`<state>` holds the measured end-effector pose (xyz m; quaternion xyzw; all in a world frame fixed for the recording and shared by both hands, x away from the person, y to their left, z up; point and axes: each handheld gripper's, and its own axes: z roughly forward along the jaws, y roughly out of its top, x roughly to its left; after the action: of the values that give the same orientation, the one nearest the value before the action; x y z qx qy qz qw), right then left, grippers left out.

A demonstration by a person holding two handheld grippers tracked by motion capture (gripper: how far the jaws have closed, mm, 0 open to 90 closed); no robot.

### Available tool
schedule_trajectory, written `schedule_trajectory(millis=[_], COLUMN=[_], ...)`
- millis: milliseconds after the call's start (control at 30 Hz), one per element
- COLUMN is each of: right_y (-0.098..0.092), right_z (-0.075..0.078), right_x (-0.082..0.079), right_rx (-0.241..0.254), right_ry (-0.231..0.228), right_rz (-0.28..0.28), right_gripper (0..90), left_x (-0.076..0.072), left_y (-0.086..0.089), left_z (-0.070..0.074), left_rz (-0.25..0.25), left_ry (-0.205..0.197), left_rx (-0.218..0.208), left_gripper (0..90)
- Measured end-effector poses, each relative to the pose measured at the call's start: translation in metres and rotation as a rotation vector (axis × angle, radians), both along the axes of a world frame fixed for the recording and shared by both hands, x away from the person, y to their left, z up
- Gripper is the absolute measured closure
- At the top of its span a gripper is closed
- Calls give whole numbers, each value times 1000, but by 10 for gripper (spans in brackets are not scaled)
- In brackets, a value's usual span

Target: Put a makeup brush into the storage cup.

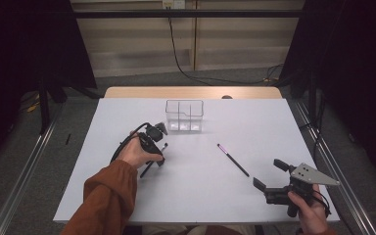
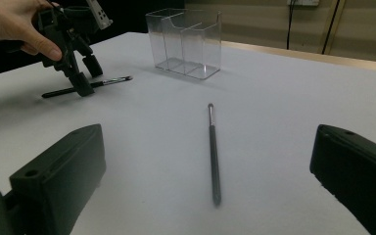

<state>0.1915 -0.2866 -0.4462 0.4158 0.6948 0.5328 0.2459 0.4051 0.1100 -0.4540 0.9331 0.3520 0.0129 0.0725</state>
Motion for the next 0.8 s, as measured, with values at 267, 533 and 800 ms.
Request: schedule_trajectory(millis=[267, 533, 800], right_y=[0, 0, 0], right_z=[0, 0, 0], right_x=[0, 0, 0], right_rx=[-3, -1, -7], right_ry=[0, -1, 4], right_rz=[-1, -2, -4], right_gripper=[0, 0, 0], left_x=[1, 0, 1], left_y=[-6, -5, -4], left_z=[6, 8, 9], left_rz=[23, 30, 47], left_ry=[31, 31, 36], left_rx=[29, 27, 33], left_gripper=[405, 592, 823])
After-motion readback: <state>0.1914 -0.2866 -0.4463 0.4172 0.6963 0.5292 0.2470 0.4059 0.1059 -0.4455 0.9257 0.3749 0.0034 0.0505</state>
